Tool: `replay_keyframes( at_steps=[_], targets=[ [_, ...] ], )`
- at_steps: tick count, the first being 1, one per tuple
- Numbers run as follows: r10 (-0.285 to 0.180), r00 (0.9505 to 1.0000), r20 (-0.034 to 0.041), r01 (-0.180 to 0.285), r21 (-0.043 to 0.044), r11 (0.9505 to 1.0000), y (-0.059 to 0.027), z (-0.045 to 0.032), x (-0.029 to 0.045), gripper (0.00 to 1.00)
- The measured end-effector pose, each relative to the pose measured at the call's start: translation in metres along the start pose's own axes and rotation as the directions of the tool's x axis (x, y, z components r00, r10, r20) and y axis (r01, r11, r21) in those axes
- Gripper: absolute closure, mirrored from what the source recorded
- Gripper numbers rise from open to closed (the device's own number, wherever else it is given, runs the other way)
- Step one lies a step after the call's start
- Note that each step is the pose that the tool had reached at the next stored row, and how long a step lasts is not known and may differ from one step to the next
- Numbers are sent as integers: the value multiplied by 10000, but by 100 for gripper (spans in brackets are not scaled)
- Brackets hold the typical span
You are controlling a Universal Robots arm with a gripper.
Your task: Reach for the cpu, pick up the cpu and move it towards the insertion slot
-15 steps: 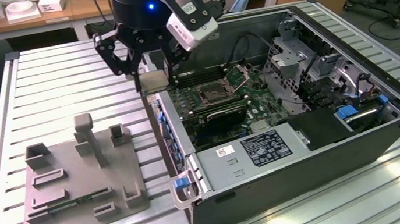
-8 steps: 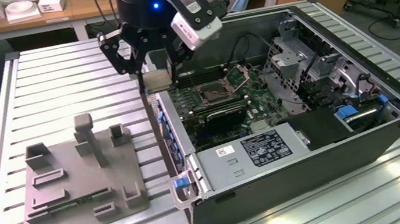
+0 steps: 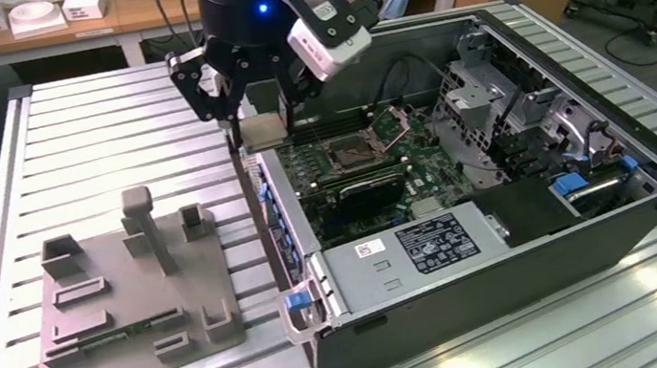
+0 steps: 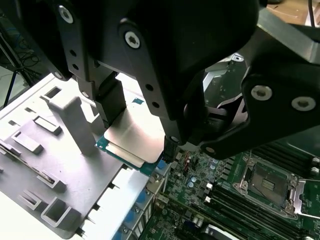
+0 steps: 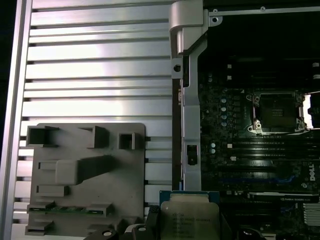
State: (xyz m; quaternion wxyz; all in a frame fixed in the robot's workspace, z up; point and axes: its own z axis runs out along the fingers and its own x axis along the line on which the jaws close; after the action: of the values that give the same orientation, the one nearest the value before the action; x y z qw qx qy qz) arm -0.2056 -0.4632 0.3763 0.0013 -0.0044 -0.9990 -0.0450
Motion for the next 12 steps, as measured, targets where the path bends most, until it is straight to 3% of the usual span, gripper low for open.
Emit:
replay_keyframes(
  at_steps=[12],
  targets=[
    [0,10000,0,0,0,10000,0,0,-55,46]
  ],
)
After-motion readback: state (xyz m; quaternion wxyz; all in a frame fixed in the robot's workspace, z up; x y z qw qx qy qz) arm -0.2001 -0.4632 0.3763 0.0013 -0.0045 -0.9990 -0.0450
